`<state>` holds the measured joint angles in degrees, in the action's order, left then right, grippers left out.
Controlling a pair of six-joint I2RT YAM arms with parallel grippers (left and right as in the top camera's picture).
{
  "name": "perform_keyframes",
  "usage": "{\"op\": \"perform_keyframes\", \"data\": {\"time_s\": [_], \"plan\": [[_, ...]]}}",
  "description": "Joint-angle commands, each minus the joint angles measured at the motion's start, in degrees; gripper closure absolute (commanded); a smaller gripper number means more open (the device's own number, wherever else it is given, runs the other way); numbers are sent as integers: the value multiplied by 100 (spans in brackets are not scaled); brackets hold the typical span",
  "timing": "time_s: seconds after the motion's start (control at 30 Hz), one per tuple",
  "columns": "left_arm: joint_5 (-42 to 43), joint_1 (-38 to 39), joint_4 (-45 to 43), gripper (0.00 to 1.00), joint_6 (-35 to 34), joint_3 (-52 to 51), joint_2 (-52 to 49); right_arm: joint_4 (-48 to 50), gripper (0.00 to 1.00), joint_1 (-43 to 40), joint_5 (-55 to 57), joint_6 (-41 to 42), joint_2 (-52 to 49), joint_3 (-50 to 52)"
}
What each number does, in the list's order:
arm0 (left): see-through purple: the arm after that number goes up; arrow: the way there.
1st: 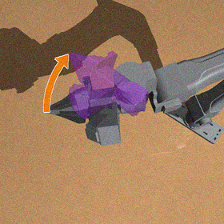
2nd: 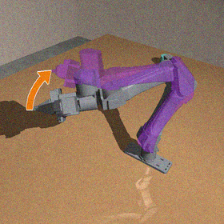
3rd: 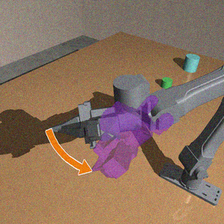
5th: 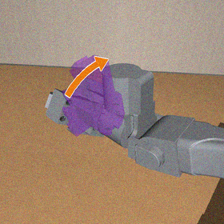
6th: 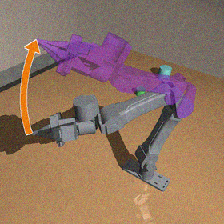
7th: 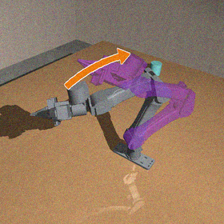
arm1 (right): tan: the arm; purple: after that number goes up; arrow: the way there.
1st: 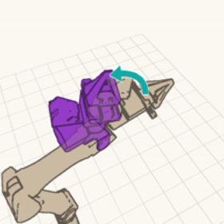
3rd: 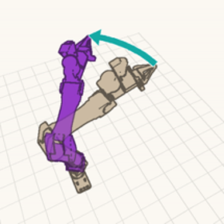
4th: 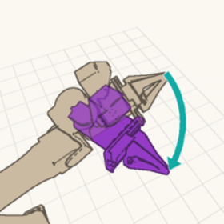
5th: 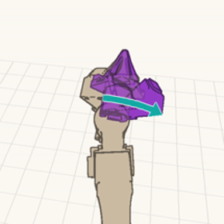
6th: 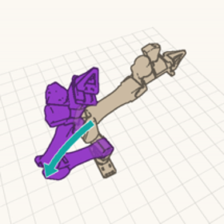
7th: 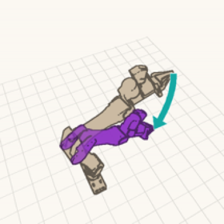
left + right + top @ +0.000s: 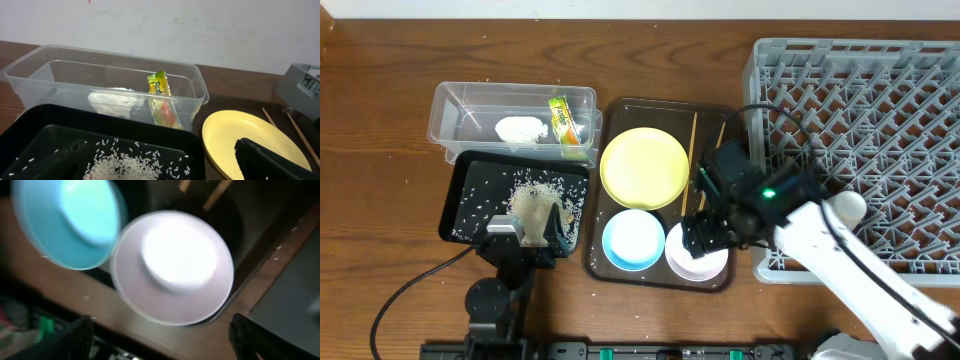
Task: Sort waste into correct bins and load items into the dishwasher rack
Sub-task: 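Grasp the pink bowl on the brown tray with the right gripper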
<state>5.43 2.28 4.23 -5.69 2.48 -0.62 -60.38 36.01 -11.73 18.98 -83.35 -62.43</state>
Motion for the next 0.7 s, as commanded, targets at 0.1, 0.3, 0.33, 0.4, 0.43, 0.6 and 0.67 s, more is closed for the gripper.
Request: {"op": "perform_keyframes", "data": {"time_s": [0.1,0.3,0.33,0.4,0.43,0.6,0.67], "plan": [[57,-28,61,4,74,-153,39,566,27,-79,291,-339,-636,553],[57,-28,61,4,74,-153,39,883,42,-87,1163,28,-1147,719],[57,-28,63,4,74,-153,39,894,44,-92,1145,28,-1185,719],[57,-28,61,4,74,-153,39,896,48,-90,1025,-109,-1185,717],[57,-28,63,4,74,-153,39,894,49,-90,929,-286,-1132,706],[57,-28,61,4,74,-153,39,855,46,-90,522,-748,-535,546],[57,-28,61,4,74,-153,39,866,43,-92,597,-743,-221,511]]}}
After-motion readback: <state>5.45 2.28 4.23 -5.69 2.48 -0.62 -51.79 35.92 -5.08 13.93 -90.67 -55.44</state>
